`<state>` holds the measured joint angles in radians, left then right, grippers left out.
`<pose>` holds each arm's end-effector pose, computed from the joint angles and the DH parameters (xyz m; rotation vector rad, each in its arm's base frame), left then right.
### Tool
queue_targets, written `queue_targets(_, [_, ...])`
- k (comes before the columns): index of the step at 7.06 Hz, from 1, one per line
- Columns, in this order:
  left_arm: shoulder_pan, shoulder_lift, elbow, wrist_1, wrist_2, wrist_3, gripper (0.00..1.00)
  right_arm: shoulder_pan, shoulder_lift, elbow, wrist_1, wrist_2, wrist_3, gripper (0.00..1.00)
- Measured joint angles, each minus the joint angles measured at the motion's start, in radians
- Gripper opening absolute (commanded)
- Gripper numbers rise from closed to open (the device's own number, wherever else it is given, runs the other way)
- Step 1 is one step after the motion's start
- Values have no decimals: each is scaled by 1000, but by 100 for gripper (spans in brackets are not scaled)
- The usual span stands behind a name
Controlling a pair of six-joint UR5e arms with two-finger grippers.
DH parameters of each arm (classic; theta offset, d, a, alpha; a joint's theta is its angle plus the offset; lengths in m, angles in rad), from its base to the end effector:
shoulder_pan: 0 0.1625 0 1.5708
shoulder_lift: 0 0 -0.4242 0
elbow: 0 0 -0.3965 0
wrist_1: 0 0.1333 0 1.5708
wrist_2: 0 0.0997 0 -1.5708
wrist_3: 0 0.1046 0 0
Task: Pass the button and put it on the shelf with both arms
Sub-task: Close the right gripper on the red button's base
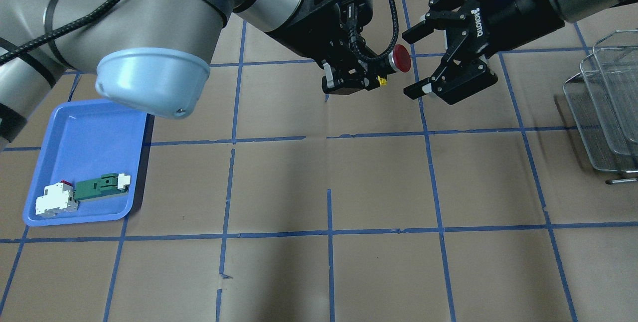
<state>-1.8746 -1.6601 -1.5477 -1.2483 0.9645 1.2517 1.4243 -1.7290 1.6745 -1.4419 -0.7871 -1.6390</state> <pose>-0.3491 -0.4687 0.5009 -1.9246 -1.8029 0.6783 0.1432 -0.4487 0.5217 -1.6649 1.8571 -0.7443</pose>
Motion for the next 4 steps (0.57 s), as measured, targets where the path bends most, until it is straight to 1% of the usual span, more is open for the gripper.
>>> queue_targets(4, [2,-3,0,4,-5,0,0,17,2,2,-3,1,5,100])
